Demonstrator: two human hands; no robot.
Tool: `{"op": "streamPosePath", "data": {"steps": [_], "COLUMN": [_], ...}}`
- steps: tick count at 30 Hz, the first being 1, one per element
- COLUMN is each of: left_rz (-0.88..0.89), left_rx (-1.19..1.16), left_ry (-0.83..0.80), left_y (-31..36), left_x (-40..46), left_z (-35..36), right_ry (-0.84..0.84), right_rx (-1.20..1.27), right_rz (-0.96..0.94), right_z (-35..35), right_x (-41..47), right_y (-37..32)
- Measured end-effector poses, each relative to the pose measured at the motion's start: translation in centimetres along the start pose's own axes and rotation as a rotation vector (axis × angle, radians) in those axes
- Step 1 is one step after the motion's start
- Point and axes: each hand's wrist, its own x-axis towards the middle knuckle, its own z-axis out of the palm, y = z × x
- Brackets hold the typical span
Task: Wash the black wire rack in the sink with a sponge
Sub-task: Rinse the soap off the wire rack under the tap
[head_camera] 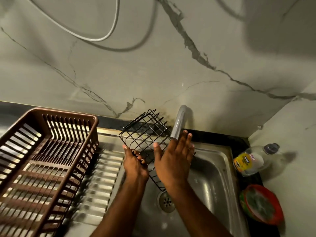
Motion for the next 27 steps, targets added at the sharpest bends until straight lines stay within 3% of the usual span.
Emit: {"op": "streamPosePath", "data": {"steps": [3, 5, 7, 9, 12, 14, 19, 22, 27], "left_rz": [-0.037, -0.184, -0.160, -0.027, -0.008, -0.028, -0.108, -0.174, -0.224], "left_rx": [-0.011, -0.225, -0.305, -0.087, -0.100, -0.127, -0.122, -0.128, -0.119], "left_ry": [-0.082, -0.189, -0.103, -0.027, 0.093, 0.061, 0.010, -0.020, -0.021], "left_y": [-1.2, -1.3, -0.4, -0.2, 0.9, 1.4, 0.8, 0.8, 1.2], "left_x": [-0.2, -0.5, -1.1, -0.9, -0.1, -0.4, -0.8, -1.2, -2.0], "left_z": [-0.7, -0.4, 0.1, 0.0, 0.6, 0.8, 0.1, -0.7, -1.5], "right_ry": [0.033, 0.031, -0.034, -0.070, -0.064, -0.002, 0.082, 0.029, -0.081], "right_rx": [0.030, 0.008, 0.001, 0.001, 0.002, 0.066, 0.679, 0.985, 1.218], "right_rz": [-0.128, -0.212, -0.260, -0.268, -0.190, -0.150, -0.051, 0.012, 0.253], "right_z": [-0.2, -0.1, -0.1, -0.2, -0.1, 0.1, 0.3, 0.1, -0.1], "right_x": [-0.8, -0.7, 0.0, 0.6, 0.6, 0.5, 0.8, 1.4, 0.8], "right_y": [-3.1, -3.8, -3.4, -1.8, 1.6, 3.9, 6.3, 7.0, 7.1]}}
